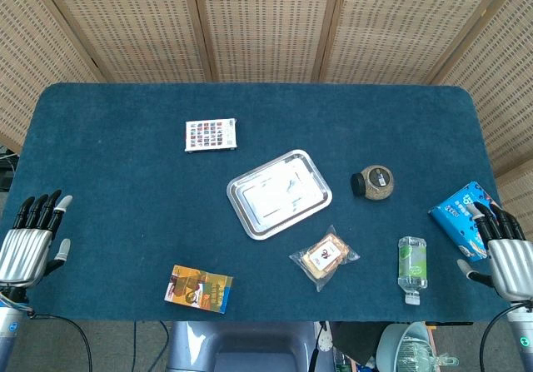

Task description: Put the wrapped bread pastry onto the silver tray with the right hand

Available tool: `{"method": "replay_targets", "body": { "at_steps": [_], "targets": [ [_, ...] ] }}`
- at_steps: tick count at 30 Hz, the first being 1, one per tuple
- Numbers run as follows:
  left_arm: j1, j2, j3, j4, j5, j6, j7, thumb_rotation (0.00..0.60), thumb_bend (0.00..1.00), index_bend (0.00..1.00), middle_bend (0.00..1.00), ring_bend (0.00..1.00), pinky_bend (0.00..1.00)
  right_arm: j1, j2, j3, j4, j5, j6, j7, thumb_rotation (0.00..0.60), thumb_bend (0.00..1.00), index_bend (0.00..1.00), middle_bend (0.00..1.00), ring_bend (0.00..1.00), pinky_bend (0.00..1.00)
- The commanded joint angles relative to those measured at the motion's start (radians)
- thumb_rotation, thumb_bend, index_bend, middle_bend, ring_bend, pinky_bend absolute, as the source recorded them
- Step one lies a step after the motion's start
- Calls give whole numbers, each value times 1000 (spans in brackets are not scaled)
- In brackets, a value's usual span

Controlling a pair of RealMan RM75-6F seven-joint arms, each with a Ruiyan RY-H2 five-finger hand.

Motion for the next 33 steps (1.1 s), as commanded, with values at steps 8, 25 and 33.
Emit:
{"method": "replay_targets", "body": {
  "at_steps": [8, 25, 33],
  "targets": [
    [-4, 2, -1, -9, 3, 2, 10, 600, 495, 0, 0, 0, 0, -3, -1, -2, 6, 0, 0, 5, 600, 222, 48, 62, 28, 82],
    [-9, 5, -5, -6, -6, -2, 3, 600, 495, 0, 0, 0, 0, 5, -7, 1, 11, 9, -19, -2, 600, 222, 48, 62, 29, 81],
    [-12, 5, 0, -12, 1, -4, 11, 600, 495, 0, 0, 0, 0, 2, -10, -13, 9, 1, -28, 18, 600, 222, 48, 62, 29, 81]
  ]
}}
